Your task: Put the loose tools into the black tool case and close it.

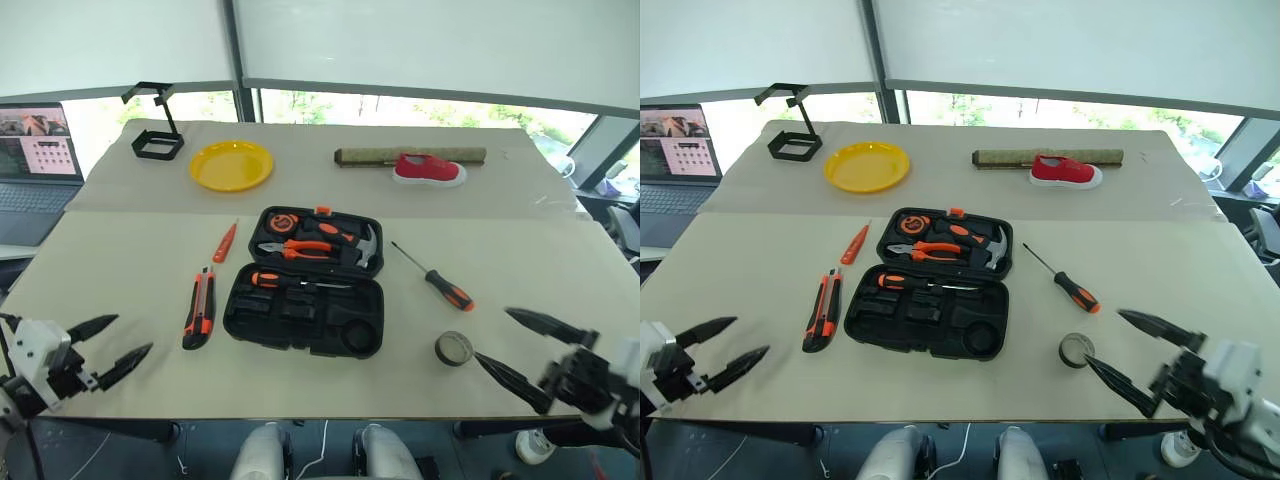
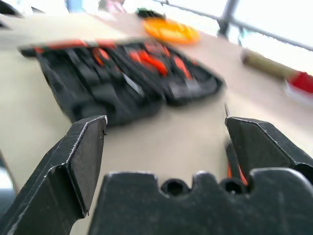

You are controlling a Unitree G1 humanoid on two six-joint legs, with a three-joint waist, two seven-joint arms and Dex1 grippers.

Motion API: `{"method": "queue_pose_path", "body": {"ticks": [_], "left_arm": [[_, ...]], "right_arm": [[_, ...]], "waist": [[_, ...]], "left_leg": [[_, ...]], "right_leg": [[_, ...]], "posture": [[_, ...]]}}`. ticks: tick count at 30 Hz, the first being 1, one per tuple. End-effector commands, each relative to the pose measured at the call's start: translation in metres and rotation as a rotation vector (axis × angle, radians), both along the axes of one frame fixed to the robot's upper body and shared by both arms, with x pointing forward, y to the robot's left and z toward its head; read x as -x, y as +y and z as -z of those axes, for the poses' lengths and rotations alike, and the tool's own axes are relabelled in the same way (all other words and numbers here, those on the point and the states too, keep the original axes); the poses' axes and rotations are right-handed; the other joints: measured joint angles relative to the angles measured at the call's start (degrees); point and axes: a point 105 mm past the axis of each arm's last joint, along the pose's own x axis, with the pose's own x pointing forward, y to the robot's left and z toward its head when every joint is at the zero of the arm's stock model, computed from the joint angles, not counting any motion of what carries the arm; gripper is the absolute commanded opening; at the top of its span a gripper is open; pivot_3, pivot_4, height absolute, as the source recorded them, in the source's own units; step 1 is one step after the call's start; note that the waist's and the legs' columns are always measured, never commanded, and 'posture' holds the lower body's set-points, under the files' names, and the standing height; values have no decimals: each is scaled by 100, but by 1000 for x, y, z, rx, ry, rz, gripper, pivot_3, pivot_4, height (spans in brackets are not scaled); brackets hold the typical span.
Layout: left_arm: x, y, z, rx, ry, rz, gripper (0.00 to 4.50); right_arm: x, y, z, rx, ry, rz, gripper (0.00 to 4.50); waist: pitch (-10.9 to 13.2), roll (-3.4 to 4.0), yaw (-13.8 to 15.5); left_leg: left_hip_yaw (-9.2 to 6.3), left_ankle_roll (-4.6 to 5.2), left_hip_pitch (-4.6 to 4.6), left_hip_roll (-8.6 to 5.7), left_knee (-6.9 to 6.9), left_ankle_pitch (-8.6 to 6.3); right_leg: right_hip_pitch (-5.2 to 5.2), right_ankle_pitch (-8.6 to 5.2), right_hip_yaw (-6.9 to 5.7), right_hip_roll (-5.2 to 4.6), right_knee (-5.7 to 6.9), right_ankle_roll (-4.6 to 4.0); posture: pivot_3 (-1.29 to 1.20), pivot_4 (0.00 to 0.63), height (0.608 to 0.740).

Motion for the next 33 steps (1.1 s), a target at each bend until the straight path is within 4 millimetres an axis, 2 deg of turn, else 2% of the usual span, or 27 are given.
{"method": "queue_pose_path", "body": {"ticks": [1, 6, 8, 10, 13, 16, 18, 21, 24, 28, 30, 32, 33], "left_arm": [[-6, -24, -21, -19, -33, 171, 4437], [-14, -47, -32, -4, -16, 302, 4437], [-19, -62, -40, 41, -20, 339, 4437], [-23, -72, -45, 62, -35, 367, 4437], [-18, -94, -42, 96, -2, 467, 4437], [-15, -108, -34, 100, 2, 516, 4437], [-13, -116, -26, 96, -6, 538, 4437], [-14, -127, -25, 112, -29, 556, 4437], [-14, -132, -26, 122, -32, 575, 4437], [-19, -131, -29, 125, -44, 573, 4500], [-21, -130, -31, 124, -55, 573, 4500], [-21, -130, -33, 124, -62, 573, 4500], [-22, -129, -34, 126, -69, 570, 4500]], "right_arm": [[5, -14, -1, 47, -15, 84, 4500], [-17, -10, 1, 74, 14, 129, 4500], [-50, -5, -1, 119, 105, 141, 4500], [-69, 3, -5, 154, 164, 112, 4500], [-106, 13, -5, 210, 269, 67, 4500], [-133, 10, -2, 236, 360, 129, 4500], [-147, 11, 3, 280, 403, 134, 4500], [-161, 9, 16, 349, 493, 148, 4500], [-176, 9, 15, 351, 517, 166, 4500], [-182, 11, 22, 398, 545, 129, 3410], [-181, 13, 22, 393, 534, 111, 2642], [-179, 11, 18, 387, 522, 104, 2058], [-178, 7, 16, 380, 516, 112, 1584]], "waist": [[0, 0, 0], [-3, 14, -74], [-2, 16, -157], [2, 19, -231], [4, 18, -273], [7, 15, -273], [8, 16, -247], [8, 17, -212], [9, 17, -196], [9, 18, -203], [9, 18, -203], [9, 18, -210], [9, 18, -210]], "left_leg": [[1, -1, 2, 2, 0, 0], [5, 1, 4, 5, -2, 2], [10, 20, -3, 4, -2, 13], [24, 46, -1, 3, 0, 27], [23, 48, -2, 2, -2, 29], [23, 48, -9, 0, -11, 28], [23, 48, -11, -1, -18, 27], [21, 51, -24, -11, -26, 25], [17, 52, -45, -11, -26, 25], [16, 53, -50, -14, -23, 25], [13, 53, -51, -13, -22, 25], [13, 54, -52, -13, -22, 25], [12, 54, -52, -12, -22, 25]], "right_leg": [[2, -17, -1, 0, 1, 31], [3, -18, 1, 5, 5, 34], [9, -16, 8, 5, 10, 31], [2, 16, 19, 0, 14, -8], [1, 21, 17, 7, 8, -12], [-6, 18, 13, 13, 5, -13], [-6, 19, 6, 13, 1, -1], [-11, 28, -1, 11, -7, 23], [-24, 32, -6, 9, -13, 29], [-25, 36, -6, 9, -16, 35], [-24, 36, -8, 9, -16, 36], [-24, 36, -9, 9, -16, 36], [-23, 37, -9, 9, -16, 37]], "posture": [[0, 150, 740], [0, 150, 740], [0, 150, 740], [0, 150, 740], [0, 150, 740], [0, 150, 740], [0, 150, 740], [0, 150, 740], [0, 150, 740], [0, 150, 740], [0, 150, 740], [0, 150, 740], [0, 150, 740]]}}
